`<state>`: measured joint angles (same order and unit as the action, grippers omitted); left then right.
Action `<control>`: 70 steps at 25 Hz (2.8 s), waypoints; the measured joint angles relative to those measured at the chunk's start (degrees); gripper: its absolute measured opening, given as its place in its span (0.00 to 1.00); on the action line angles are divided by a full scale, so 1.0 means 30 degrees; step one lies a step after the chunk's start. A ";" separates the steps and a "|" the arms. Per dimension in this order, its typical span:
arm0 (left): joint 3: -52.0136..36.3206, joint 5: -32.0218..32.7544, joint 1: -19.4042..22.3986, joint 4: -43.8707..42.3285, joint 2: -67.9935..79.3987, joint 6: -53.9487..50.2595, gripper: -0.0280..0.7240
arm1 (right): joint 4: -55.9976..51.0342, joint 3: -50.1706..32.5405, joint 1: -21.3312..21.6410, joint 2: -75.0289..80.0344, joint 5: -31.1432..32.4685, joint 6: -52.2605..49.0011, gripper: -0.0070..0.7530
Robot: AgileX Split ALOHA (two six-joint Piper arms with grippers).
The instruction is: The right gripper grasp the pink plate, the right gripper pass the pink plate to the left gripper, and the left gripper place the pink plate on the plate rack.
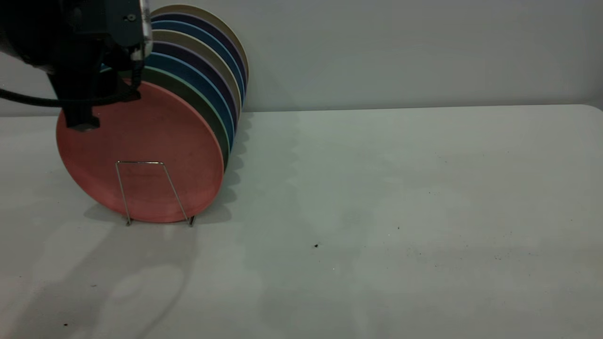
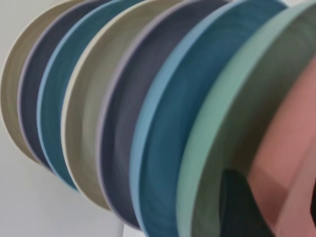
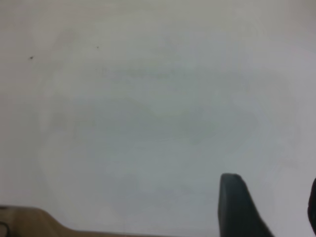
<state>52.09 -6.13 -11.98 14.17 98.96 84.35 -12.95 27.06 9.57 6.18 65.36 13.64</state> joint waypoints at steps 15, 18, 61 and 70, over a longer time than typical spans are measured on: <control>-0.1307 0.2867 0.0000 0.7868 -0.6760 -0.0104 0.56 | 0.0113 0.0000 0.0000 0.0000 0.0000 0.0000 0.48; -0.2351 0.3900 0.0000 1.1160 -1.0292 -0.0370 0.56 | 0.1148 0.0000 0.0000 0.0000 0.0000 -0.0187 0.48; -0.8043 2.3146 0.0000 -0.6152 -2.5679 -3.0588 0.56 | 0.3364 0.0000 -0.5106 -0.1738 -0.0005 -0.2732 0.48; -0.8061 2.3298 0.0000 -0.5428 -2.9846 -2.8552 0.56 | 0.3530 0.0000 -0.6852 -0.2382 -0.0005 -0.3085 0.48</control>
<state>27.91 63.77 -11.98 -2.11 9.42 -1.31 -2.36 27.06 -10.99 -0.96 65.34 4.39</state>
